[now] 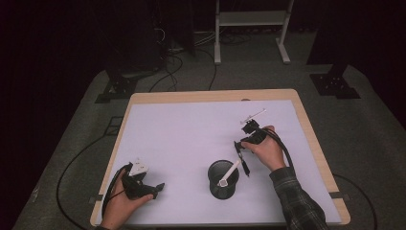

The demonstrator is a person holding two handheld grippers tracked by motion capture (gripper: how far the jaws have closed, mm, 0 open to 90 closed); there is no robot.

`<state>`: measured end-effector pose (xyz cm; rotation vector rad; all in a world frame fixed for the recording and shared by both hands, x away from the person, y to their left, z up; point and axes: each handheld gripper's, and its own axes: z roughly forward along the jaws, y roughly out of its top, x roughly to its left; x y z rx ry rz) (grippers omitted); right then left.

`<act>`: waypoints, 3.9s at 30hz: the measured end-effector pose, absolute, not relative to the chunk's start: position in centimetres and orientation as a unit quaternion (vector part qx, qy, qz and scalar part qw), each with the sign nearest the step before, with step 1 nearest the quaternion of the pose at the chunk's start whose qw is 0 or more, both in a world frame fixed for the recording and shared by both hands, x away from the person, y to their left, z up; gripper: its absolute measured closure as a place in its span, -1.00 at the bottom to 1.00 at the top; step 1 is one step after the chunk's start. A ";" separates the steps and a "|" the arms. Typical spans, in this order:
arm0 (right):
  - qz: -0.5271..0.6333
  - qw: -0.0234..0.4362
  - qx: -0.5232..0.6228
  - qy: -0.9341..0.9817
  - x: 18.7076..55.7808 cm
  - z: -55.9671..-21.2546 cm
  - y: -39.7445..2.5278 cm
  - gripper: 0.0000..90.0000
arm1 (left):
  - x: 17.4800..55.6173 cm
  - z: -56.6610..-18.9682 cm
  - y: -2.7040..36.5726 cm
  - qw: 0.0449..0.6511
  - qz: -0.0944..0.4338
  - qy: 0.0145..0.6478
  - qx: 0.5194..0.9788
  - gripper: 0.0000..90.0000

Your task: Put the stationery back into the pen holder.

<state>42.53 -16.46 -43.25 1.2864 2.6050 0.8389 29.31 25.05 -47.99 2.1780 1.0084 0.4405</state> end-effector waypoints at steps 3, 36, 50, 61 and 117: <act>0.268 0.054 0.428 0.861 42.8 -43.5 -16.0 0.46 | 29.3 -48.0 25.1 0.343 0.170 0.388 0.838 -0.98; 0.189 0.057 0.421 0.885 44.4 -44.5 -13.9 0.73 | 29.3 -48.0 25.0 0.344 0.170 0.388 0.838 -0.98; 0.164 0.063 0.411 0.895 44.6 -44.3 -13.3 0.77 | 29.3 -48.0 25.1 0.344 0.170 0.388 0.838 -0.98; 0.201 0.060 0.416 0.885 43.7 -43.4 -14.6 0.77 | 29.3 -48.0 25.1 0.343 0.169 0.388 0.838 -0.98; 0.502 0.078 0.341 0.791 33.4 -34.2 -21.0 0.77 | 29.3 -48.0 25.0 0.344 0.168 0.390 0.838 -0.99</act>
